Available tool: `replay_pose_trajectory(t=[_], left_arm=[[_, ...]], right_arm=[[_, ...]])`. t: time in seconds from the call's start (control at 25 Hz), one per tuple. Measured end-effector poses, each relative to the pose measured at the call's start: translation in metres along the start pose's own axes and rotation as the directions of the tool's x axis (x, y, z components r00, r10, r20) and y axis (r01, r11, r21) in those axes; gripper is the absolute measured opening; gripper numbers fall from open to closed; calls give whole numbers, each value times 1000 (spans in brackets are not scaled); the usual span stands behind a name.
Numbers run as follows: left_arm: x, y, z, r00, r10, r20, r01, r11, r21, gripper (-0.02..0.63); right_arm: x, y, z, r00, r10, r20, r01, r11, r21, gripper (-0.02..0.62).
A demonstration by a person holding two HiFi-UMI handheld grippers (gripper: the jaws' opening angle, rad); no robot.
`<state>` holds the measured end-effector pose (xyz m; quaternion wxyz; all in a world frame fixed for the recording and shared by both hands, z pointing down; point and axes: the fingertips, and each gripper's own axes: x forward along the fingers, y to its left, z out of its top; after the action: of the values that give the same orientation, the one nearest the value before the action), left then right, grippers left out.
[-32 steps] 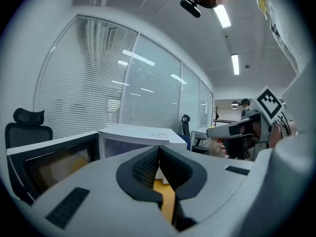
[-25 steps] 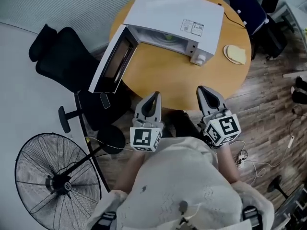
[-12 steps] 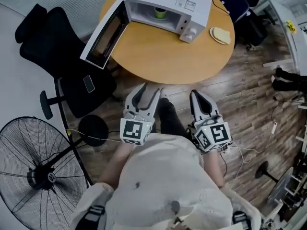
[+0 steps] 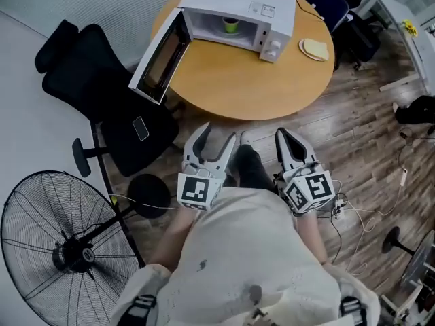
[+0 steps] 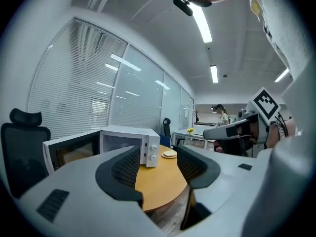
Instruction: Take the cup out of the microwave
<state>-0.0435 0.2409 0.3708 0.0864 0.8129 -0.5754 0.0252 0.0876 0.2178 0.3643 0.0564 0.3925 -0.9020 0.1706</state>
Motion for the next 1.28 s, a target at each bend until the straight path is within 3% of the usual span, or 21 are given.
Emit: replay_pose_trajectory(t=[0.16, 0.4, 1.28], left_arm=[[-11, 12, -15, 998, 53, -44, -55, 998, -35, 249], [-1, 21, -17, 997, 70, -44, -72, 997, -32, 249], [109, 52, 1, 991, 118, -65, -119, 993, -13, 249]], right_arm=[[10, 7, -1, 999, 32, 4, -32, 999, 27, 8], [27, 4, -4, 998, 56, -33, -56, 998, 6, 8], [123, -75, 46, 993, 116, -26, -116, 993, 11, 8]])
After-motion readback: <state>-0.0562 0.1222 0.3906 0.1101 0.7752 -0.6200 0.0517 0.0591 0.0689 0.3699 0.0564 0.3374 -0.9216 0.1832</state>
